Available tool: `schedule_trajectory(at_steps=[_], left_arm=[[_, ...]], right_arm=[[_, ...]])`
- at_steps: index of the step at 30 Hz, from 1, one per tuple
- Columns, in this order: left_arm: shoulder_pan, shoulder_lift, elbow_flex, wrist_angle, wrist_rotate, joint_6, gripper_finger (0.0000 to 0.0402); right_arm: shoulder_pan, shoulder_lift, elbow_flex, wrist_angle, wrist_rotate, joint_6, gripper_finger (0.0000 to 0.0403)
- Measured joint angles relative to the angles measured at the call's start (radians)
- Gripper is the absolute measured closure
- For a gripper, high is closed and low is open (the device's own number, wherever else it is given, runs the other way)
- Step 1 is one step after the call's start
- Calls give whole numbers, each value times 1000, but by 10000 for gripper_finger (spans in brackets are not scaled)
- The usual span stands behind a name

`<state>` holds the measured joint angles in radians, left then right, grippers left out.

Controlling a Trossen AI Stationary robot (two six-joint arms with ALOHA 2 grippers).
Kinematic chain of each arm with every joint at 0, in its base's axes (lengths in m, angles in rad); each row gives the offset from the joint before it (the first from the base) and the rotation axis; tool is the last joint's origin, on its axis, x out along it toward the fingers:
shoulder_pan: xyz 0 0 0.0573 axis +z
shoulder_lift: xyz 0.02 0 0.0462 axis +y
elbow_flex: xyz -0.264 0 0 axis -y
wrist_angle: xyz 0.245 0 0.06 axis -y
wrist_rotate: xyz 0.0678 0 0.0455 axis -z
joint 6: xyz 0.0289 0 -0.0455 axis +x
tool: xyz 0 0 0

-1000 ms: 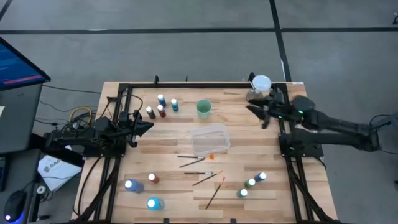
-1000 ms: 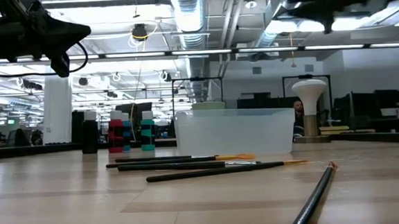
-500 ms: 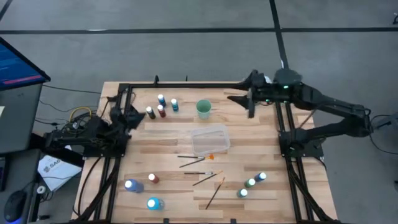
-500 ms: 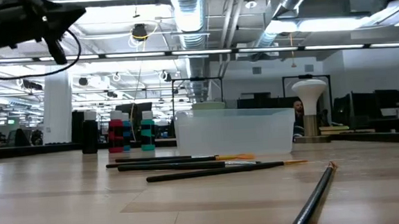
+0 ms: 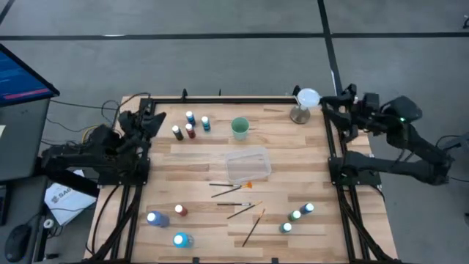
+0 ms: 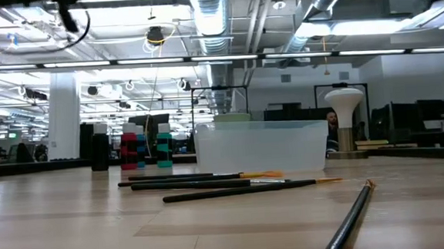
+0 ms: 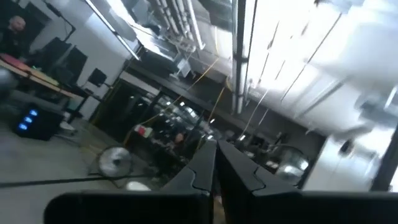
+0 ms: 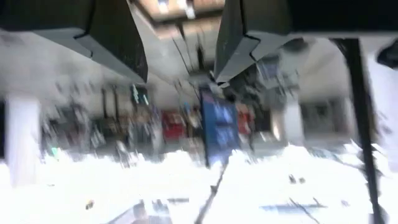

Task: Pick & Place Paint Supplies
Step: Put the small light blue paint bottle into the transparent bin

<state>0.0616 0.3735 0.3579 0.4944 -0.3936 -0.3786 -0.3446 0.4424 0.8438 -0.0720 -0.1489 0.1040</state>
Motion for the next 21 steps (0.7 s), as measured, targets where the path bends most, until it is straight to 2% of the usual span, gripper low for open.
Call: schedule_trajectory(at_steps=[4,9,13,17,21], left_arm=[[0,208,185,-142,1,91,357],[0,416,434,-570,50,177,305],[3,534,587,-866,79,222,258],[74,596,647,-1047,63,137,216],[195,628,628,-1089,138,145,196]], right_arm=[[6,-143,-88,118,-16,19,219],[1,-246,-167,105,0,91,219],[2,-274,-186,107,-2,119,222],[2,-273,-188,112,0,131,223],[2,-272,-188,105,1,133,223]])
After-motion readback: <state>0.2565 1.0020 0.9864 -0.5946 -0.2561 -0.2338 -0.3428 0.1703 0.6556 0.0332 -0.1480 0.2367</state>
